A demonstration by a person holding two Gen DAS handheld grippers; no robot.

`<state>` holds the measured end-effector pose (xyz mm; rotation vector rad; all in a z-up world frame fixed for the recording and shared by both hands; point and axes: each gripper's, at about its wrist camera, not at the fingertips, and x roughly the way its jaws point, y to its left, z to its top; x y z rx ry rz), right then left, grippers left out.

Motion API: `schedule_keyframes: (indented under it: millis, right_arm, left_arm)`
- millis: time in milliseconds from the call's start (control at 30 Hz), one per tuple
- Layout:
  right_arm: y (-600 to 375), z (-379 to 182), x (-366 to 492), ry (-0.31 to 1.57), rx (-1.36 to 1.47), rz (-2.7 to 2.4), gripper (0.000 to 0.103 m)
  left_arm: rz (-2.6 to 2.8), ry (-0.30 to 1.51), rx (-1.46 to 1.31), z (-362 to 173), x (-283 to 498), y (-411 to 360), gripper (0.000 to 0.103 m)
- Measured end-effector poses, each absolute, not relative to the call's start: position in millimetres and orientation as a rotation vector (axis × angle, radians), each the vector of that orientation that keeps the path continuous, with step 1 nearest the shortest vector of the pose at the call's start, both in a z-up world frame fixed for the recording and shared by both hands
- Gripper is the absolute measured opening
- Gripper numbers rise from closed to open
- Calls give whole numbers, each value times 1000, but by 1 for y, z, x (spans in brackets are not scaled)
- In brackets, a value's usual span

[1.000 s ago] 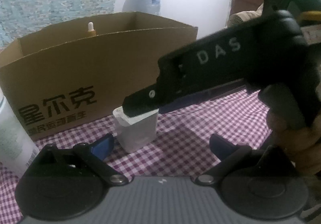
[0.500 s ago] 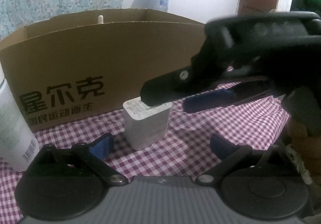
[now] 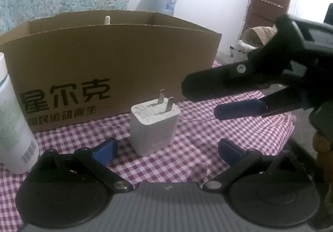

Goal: Organize rigid objects

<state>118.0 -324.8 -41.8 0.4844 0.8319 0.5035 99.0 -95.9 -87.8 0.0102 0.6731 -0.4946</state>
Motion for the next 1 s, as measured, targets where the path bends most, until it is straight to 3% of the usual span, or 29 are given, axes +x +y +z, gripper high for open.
schedule_keyframes:
  millis: [1000]
  right_arm:
    - [-319,-53,131,844,504,529,85]
  left_arm:
    - [-509,722,-47,-77,108,-90,103]
